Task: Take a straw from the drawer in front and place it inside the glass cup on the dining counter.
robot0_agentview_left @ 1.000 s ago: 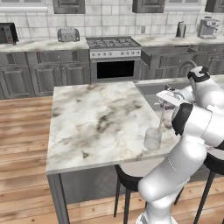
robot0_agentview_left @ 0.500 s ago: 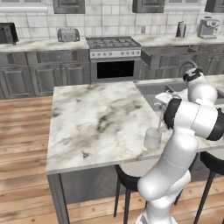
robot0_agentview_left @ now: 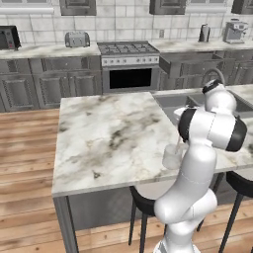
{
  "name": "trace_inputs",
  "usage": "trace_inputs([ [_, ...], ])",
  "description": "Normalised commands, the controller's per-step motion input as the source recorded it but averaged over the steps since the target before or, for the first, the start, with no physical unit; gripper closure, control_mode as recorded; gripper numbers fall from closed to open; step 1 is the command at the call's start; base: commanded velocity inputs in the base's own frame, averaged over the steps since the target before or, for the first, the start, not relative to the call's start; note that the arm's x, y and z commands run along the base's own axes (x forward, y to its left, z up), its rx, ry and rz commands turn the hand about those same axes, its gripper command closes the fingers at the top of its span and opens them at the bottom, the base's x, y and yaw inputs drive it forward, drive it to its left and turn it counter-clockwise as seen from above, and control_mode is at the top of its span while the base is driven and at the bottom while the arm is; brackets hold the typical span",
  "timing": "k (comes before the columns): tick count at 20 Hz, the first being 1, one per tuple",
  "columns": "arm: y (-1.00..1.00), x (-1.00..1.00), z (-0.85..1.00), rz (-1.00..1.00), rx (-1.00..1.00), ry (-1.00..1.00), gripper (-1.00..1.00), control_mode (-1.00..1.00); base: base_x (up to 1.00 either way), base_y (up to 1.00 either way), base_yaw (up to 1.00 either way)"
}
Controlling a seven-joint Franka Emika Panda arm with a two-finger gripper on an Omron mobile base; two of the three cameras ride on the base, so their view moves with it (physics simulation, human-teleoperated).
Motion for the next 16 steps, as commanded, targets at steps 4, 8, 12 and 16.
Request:
trace_inputs([
  [4,0.0,0.23,-0.06,0.0,0.0,0.0,1.0,-1.0,0.0,0.0,0.0],
  [8,0.0,0.21,-0.06,0.0,0.0,0.0,1.0,-1.0,0.0,0.0,0.0],
  [12,0.0,0.15,-0.12,0.0,0.0,0.0,1.0,-1.0,0.0,0.0,0.0],
  [16,0.0,0.0,-0.21,0.0,0.0,0.0,1.0,-1.0,0.0,0.0,0.0],
])
